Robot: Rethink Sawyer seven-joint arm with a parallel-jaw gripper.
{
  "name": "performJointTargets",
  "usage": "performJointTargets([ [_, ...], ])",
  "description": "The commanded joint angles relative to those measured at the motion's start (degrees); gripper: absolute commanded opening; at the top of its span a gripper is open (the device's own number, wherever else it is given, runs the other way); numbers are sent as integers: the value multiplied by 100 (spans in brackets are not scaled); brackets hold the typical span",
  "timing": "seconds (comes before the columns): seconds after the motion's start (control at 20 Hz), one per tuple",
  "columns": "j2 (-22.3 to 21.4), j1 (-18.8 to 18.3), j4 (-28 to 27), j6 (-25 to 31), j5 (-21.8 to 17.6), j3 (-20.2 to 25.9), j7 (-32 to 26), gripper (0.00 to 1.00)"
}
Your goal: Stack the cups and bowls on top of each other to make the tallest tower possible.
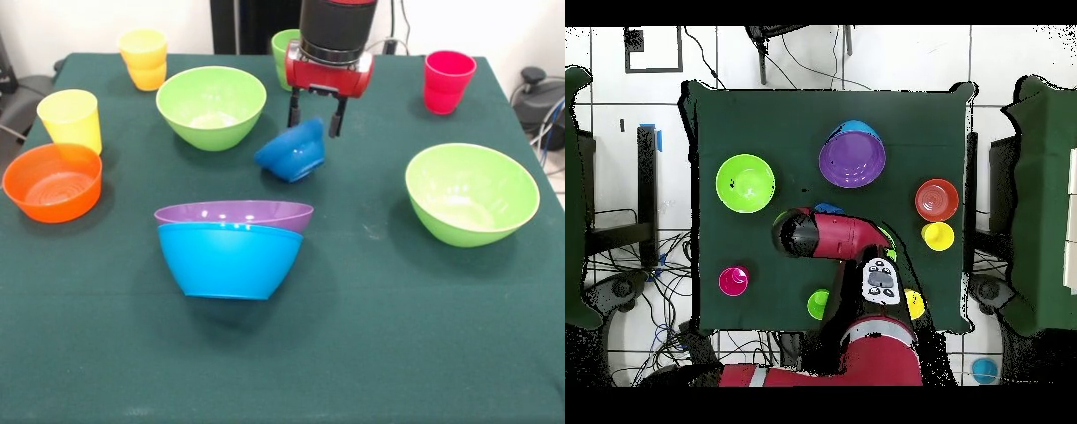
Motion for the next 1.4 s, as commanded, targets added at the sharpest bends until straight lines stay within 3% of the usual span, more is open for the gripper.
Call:
performJointTargets([
  [0.05,279,-60,-123,-15,80,315,718,100],
  [0.8,146,10,-642,609,289,352,682,100],
  [1.4,462,194,-1396,853,775,495,838,100],
])
